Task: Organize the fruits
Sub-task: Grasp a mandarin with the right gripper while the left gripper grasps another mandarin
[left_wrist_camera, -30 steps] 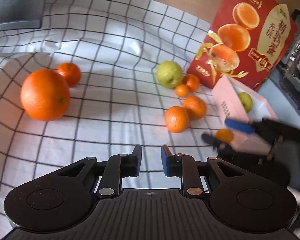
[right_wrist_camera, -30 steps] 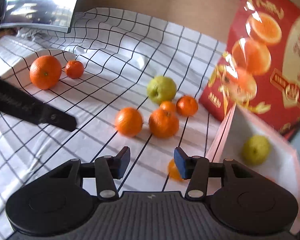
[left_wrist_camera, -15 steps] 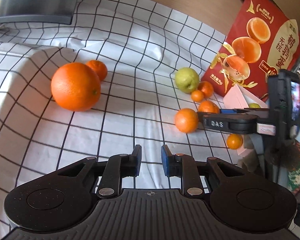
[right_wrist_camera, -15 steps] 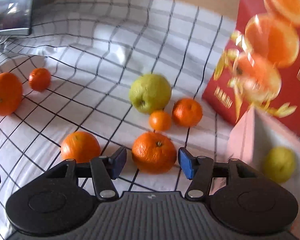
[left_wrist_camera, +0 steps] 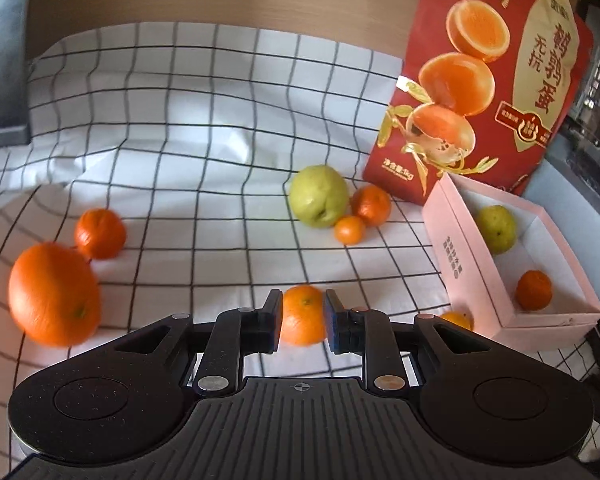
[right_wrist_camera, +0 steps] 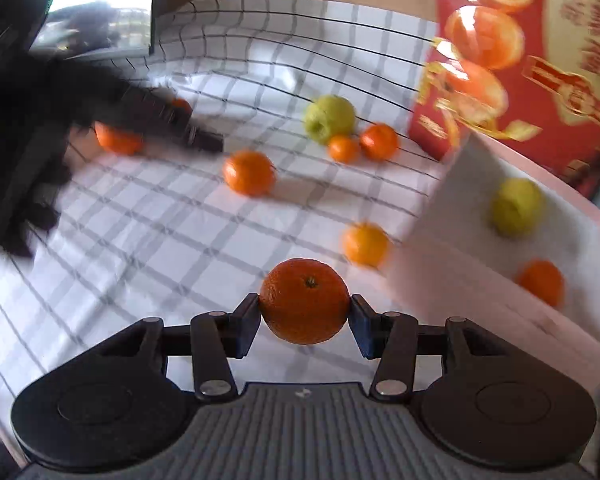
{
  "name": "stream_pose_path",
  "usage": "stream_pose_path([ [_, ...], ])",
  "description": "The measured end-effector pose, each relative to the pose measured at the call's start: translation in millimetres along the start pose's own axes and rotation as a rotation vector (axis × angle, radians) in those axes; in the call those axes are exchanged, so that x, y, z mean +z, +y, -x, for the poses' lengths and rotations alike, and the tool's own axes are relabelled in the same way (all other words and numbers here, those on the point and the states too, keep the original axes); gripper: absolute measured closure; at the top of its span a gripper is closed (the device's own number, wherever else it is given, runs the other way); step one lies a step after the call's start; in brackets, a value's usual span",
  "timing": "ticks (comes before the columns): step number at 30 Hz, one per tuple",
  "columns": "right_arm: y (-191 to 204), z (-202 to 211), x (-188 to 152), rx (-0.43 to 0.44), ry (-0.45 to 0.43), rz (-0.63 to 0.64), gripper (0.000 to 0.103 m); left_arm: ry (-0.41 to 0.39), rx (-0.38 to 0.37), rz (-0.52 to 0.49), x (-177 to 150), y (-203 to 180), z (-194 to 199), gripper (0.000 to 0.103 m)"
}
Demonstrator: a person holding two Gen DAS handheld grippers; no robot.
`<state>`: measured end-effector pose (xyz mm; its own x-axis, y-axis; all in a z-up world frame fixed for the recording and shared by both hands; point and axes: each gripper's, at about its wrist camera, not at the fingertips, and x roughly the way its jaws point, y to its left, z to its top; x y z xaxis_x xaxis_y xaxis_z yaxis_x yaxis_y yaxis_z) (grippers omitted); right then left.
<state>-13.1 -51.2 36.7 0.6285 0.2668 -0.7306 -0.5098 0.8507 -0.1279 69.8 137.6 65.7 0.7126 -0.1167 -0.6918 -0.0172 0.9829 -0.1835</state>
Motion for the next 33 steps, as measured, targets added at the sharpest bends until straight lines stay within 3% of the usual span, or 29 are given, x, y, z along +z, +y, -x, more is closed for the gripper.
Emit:
stream_pose_path([
  [10, -27, 5, -28, -0.052, 0.005, -0.132, 0.054, 0.047, 0.023, -0.072, 0, -19, -10, 0.077],
  [13, -27, 2, -31, -0.067, -0.032, -0.136, 0.032, 0.013, 0.017, -0.058, -1, -18, -6, 0.077],
  [16, -30, -9, -35, -0.096, -0.062, -0.161, 0.026, -0.062, 0.008, -0.042, -9, -15, 7, 0.076],
  [20, -37, -17, -34, -0.106, -0.074, -0.250, 0.015, -0.095, 0.009, -0.069, -26, -5, 22, 0.076],
  [24, -33, -25, -31, -0.170, -0.071, -0.314, 0.007, -0.078, -0.108, -0.072, -37, 16, 21, 0.076],
  [27, -32, -30, -28, -0.225, -0.051, -0.390, 0.000, -0.018, -0.176, -0.103, -35, 21, 15, 0.076],
  [31, -26, -29, -29, -0.287, -0.051, -0.443, 0.000, 0.050, -0.158, -0.197, -42, 12, 4, 0.076],
  [33, -26, -30, -28, -0.325, -0.051, -0.478, 0.000, 0.044, -0.158, -0.240, -50, 8, 1, 0.076],
])
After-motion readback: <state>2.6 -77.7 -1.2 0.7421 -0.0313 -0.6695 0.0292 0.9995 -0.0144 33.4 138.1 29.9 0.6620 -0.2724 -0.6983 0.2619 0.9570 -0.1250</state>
